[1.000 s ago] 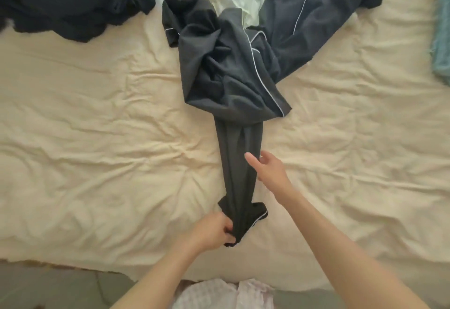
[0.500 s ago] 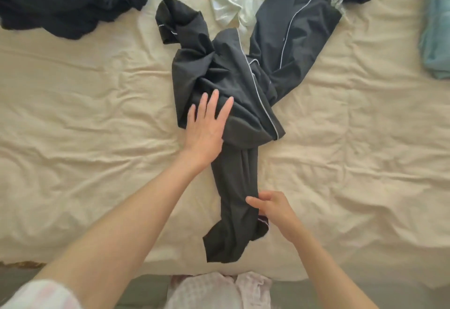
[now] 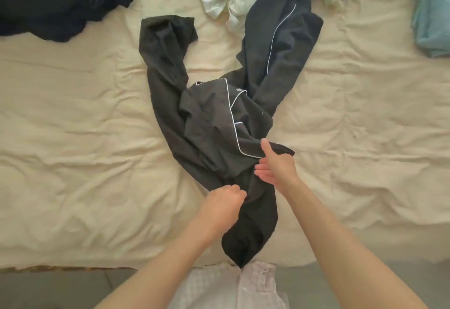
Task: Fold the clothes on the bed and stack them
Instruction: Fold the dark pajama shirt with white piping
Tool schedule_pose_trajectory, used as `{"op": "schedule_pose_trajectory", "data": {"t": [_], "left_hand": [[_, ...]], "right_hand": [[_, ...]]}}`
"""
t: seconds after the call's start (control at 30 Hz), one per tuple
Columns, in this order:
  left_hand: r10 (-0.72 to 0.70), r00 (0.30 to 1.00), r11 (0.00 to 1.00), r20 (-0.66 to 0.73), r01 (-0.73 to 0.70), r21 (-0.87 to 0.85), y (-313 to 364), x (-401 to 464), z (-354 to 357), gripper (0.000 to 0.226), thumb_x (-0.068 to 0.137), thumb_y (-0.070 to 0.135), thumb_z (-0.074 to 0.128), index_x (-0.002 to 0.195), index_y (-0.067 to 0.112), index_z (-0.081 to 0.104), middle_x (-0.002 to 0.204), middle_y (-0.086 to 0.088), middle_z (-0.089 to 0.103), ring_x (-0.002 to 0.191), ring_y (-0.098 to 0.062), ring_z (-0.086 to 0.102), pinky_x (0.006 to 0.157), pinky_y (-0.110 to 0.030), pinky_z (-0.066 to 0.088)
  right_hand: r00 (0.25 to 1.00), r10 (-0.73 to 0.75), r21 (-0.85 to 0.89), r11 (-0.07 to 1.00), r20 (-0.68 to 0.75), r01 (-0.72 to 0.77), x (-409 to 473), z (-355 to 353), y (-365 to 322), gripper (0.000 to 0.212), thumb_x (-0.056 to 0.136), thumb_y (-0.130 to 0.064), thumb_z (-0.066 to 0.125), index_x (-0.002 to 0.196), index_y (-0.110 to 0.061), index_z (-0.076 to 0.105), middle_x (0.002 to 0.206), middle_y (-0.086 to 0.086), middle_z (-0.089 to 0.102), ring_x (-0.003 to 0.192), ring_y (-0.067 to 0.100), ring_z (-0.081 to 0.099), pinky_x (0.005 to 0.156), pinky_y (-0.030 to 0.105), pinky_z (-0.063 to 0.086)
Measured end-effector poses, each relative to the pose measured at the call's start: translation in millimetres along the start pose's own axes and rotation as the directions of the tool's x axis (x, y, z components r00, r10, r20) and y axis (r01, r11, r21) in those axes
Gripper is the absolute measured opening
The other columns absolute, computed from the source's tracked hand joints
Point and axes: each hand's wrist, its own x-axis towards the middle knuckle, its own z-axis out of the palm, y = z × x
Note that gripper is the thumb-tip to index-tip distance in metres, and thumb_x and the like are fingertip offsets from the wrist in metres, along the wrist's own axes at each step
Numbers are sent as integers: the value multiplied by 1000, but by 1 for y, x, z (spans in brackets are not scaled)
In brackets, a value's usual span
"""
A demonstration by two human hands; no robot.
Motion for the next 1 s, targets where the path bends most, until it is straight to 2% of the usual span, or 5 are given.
{"op": "schedule_pose_trajectory", "data": {"t": [0.2,0.5,0.67,0.83,1.0], "left_hand": [[25,990,993,137,-9,-120,-6,-6,-16,31,97,27,42,124,14,51,119,-5,58,110,-26,56,89,-37,45],[20,927,989,375,36,-141,7,-22,-8,45,100,27,34,144,23,34,142,-3,47,129,-25,44,105,-38,38],[-86,996,971,-40,75,-226,20,-36,-19,33,96,12,39,119,17,61,119,-2,64,111,-23,57,93,-38,45],[-224,793,907,-566,-44,-420,62,-61,-43,22,89,-3,45,98,6,63,97,-5,62,91,-22,58,81,-39,47],[-180,640,923,-747,-153,-354,144,-102,-49,23,90,-3,47,106,5,63,103,-6,62,96,-18,58,86,-30,49]], "right_hand": [[944,285,390,860,167,-329,9,19,-11,57,89,-34,64,131,-1,46,129,12,55,111,23,58,80,30,49],[921,304,600,699,243,-389,15,27,-28,27,100,-21,37,94,0,52,102,8,60,90,20,59,77,30,45],[948,45,784,551,314,-286,-14,5,3,29,100,-8,33,119,3,52,110,14,61,119,25,54,85,38,46],[871,-187,850,382,455,-362,-64,-61,39,37,95,-3,35,80,6,68,79,20,71,73,31,70,74,40,51],[852,-354,756,650,385,-72,-105,-140,88,28,97,-8,36,102,-6,63,97,12,70,87,24,68,77,33,56]]}}
